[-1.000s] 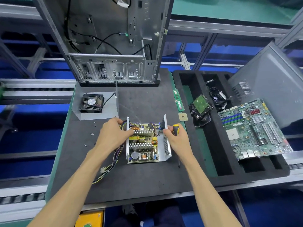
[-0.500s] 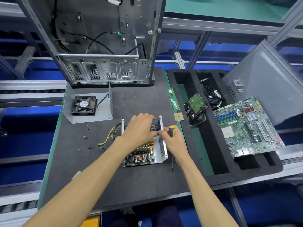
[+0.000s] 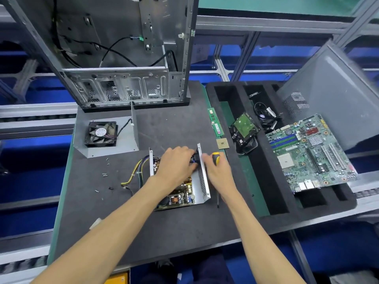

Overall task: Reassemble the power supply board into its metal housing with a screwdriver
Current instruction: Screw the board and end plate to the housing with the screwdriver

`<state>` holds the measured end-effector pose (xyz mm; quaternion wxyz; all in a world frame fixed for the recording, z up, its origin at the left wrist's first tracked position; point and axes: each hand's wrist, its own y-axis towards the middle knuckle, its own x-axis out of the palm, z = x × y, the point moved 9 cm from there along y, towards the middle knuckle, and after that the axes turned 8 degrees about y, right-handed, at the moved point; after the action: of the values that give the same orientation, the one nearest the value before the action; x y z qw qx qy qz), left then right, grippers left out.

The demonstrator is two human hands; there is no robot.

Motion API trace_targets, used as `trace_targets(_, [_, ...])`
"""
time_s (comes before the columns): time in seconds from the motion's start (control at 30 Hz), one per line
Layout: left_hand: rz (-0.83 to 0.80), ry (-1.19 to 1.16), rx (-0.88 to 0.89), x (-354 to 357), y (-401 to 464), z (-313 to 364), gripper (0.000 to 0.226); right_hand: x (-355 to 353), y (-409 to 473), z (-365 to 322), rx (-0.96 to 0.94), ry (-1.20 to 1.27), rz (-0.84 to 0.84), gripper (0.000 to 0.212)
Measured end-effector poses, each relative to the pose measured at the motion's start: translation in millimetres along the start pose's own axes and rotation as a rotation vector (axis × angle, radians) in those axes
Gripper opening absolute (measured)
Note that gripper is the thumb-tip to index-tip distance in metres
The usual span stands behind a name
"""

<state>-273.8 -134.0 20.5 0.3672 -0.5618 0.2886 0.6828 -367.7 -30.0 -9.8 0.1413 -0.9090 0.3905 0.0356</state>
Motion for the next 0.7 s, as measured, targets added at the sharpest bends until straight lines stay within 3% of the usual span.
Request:
trace_targets(0.1, [-0.056,-0.148,0.012,-13.9,-5.7,-1.8,0.037,-16.5,5.1,-39.2,-0.022,0.016,0.12,0.019])
trace_targets(0.17, [0.023,-0.381,-0.057,-42.8,-12.9,-12.4,0.029,-18.2,7.6,-68.3,0.04,0.237,0.131,0.006])
trace_targets(0.27, [0.035,-0.755,-0.11,-79.7,-21.7,-21.7,0.02,2.9,6.8,-112.9,0.016,0.587,0.035,0.014])
trace_targets(0.37, [0.006,-1.011,-0.118,-103.4,-30.6,-19.3,0.018,43.5,-5.9,-142.9,-0.026,0.744,-0.088,0.015])
trace_targets(0.47, [0.083,-1.035,-0.206,-115.5,-44.9,-38.2,0.016,79.0,-13.3,-147.0,0.0,0.661,-0.107,0.023])
trace_targets(0.57, [0.134,-0.991,-0.296,-118.5,-64.2,-72.4,0.012,102.7,-12.2,-140.7,-0.073,0.31,-0.131,0.025])
trace_targets(0.7, [0.068,-0.816,-0.4,-100.7,-98.9,-118.9,0.013,143.8,-11.4,-120.2,-0.165,0.026,-0.293,0.019])
